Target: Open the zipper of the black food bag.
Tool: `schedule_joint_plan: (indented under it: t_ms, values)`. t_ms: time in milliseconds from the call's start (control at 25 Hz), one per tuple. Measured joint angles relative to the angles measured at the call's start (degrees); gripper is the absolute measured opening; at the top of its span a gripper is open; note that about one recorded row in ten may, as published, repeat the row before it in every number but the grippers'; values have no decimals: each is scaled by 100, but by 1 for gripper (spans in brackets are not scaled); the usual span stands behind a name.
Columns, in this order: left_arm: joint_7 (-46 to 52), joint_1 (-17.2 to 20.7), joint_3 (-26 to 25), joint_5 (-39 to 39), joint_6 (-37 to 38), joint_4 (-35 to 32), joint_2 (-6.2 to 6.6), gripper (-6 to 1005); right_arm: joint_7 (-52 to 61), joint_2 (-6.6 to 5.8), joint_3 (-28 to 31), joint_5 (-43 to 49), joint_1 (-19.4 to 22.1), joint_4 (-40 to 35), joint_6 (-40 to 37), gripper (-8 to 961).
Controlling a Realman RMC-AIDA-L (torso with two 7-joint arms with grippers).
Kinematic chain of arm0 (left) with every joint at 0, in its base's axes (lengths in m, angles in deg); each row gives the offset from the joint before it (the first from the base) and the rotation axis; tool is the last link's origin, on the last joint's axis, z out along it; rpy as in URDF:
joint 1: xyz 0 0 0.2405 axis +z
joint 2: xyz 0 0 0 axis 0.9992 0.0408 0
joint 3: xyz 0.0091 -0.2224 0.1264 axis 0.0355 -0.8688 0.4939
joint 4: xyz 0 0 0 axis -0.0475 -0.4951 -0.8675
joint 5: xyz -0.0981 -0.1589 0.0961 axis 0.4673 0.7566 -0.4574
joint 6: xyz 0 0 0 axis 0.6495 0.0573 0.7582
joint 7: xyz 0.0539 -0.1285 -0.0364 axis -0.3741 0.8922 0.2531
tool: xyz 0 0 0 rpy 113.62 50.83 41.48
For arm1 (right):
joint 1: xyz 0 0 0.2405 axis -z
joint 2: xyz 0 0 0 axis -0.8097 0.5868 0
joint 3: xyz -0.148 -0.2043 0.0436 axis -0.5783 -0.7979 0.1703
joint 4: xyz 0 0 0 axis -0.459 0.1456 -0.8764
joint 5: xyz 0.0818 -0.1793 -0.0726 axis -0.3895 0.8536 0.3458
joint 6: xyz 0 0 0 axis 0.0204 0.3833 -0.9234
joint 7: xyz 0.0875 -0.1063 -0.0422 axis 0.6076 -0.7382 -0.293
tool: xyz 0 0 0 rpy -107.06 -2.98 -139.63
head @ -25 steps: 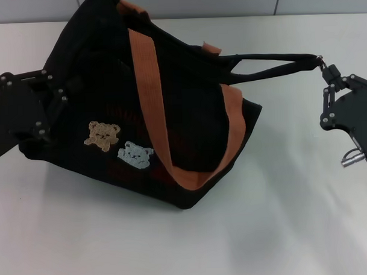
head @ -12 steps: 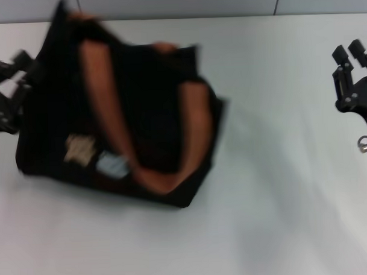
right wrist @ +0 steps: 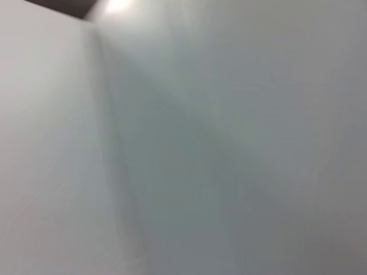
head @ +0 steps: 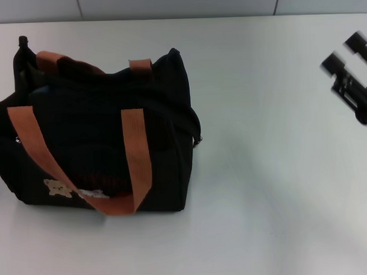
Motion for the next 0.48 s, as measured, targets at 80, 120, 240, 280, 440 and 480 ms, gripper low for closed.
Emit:
schedule_joint_plan:
  t_ms: [80, 120, 240, 280, 440, 480]
  values:
    - [230, 9, 607, -92, 157, -264, 176, 630, 606, -96, -544, 180, -175, -405, -507, 585]
    - [309, 23, 1097, -112, 180, -452, 261, 651, 853, -151, -963, 253, -274, -598, -714, 613]
    - [412, 37, 2419, -126, 179, -870, 402, 711, 1205, -275, -2246, 356, -519, -944, -1138, 698]
    - [414, 27, 2661, -133, 173, -916, 410, 731, 1235, -285, -2640, 368, -586, -1007, -1211, 722]
    - [418, -64, 3017, -263, 153, -1008, 401, 812, 1232, -125, -3224, 366, -674, -1226, -1254, 816]
    - [420, -81, 3023, -295, 153, -1016, 394, 815, 1228, -67, -3263, 367, -677, -1307, -1248, 840]
